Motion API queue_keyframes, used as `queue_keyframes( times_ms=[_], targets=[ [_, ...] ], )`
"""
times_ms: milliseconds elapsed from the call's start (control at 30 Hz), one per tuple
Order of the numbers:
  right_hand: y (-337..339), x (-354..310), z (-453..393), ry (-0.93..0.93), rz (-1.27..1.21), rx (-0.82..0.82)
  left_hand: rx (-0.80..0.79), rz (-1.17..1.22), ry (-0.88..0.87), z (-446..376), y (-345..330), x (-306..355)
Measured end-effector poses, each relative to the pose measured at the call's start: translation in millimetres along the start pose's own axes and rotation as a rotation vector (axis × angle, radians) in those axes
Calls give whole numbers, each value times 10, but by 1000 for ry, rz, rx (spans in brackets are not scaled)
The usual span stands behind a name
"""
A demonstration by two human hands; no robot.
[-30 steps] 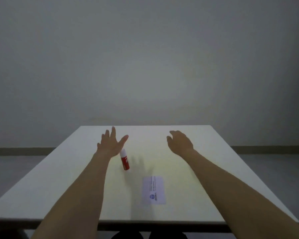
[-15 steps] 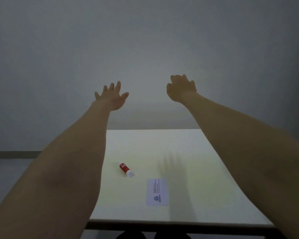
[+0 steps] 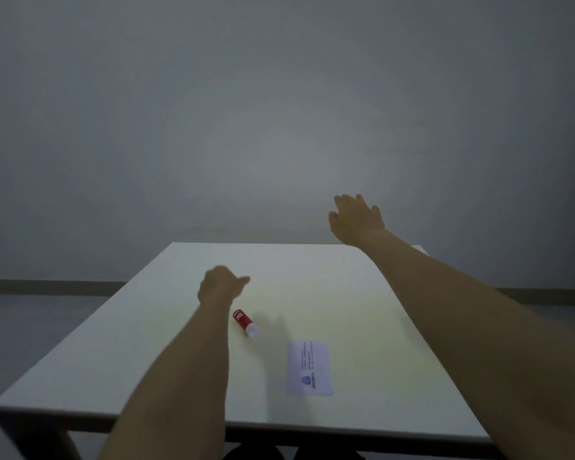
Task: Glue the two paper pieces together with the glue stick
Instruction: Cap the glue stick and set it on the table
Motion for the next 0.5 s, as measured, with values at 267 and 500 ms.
queue_keyframes(
  times_ms=[267,500],
  targets=[
    [-365,361,147,-27,49,-54,7,71,100,82,-651,-417],
    [-512,428,195,-56,25,-81,-38,195,-65,-54,-617,-147]
  ],
)
Point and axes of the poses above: each hand's wrist, its own z-axis away from the middle knuckle, its own y-axis out of the back of the hand, x = y × z, the point moved 7 cm from there along -z, towards the middle knuckle, and after that the axes turned 8 degrees about x, right-handed, at the moved point
